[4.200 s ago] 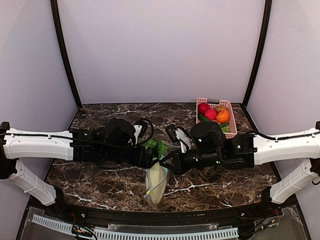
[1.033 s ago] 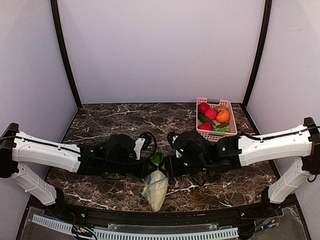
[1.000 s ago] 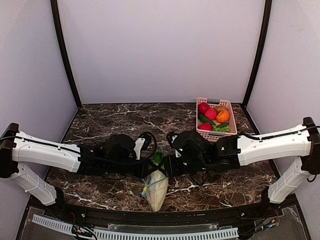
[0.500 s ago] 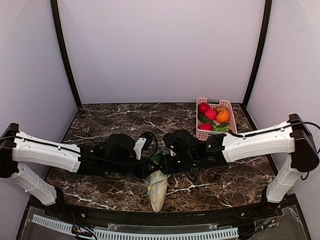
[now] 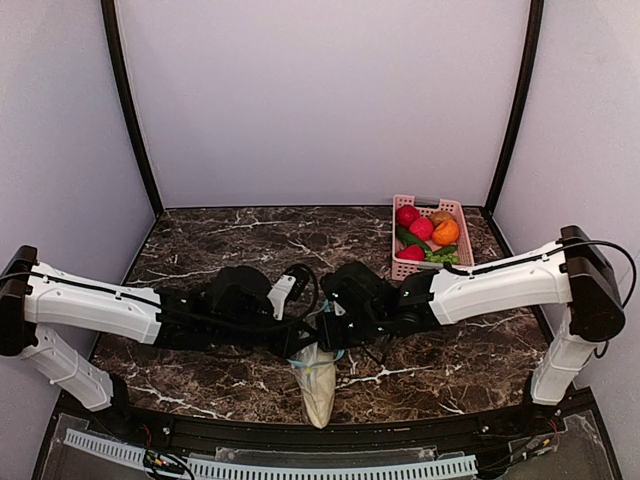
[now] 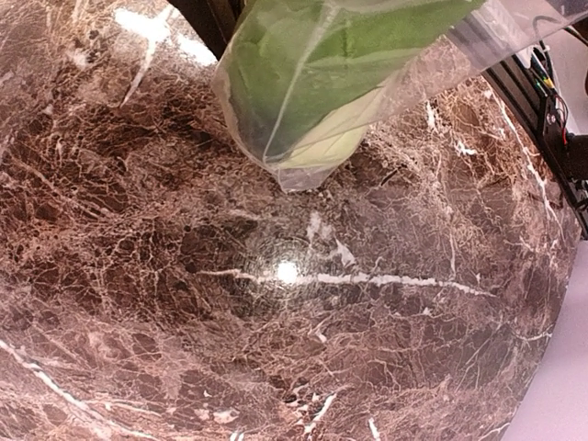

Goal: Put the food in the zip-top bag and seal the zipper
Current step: Pass from the left arm to the right

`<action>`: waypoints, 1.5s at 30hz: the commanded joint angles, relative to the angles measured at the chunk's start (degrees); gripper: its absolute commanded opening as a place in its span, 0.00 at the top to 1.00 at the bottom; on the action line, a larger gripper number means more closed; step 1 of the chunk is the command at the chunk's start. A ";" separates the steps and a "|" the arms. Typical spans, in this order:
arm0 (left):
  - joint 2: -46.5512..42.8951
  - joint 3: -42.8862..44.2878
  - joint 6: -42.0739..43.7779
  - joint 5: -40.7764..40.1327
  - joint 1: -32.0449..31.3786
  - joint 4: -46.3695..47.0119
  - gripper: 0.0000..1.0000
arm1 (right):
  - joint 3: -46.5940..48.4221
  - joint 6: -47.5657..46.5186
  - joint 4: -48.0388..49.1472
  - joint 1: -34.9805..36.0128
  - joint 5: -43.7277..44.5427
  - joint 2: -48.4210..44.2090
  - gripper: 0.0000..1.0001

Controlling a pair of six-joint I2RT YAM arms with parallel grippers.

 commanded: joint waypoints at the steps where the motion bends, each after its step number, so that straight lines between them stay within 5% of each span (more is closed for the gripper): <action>1: -4.90 3.25 1.95 0.56 -0.18 1.95 0.99 | 2.04 -0.67 -5.28 -0.41 2.68 0.32 0.57; 10: -8.39 5.23 2.96 2.28 -0.18 2.24 0.99 | 2.40 -1.58 -10.42 -0.98 5.06 -5.44 0.38; 20: -8.69 6.29 3.26 2.68 -0.18 3.29 0.99 | 0.97 -1.06 -12.89 -2.54 5.37 -4.92 0.35; 29: -4.55 6.23 -0.37 -6.68 -0.09 -9.83 0.99 | 7.29 -5.74 -13.40 -2.59 -0.68 -10.52 0.17; 45: 0.40 8.56 -2.23 -8.84 -0.09 -12.35 0.99 | -1.85 -0.01 -7.04 -0.92 -7.75 -15.31 0.24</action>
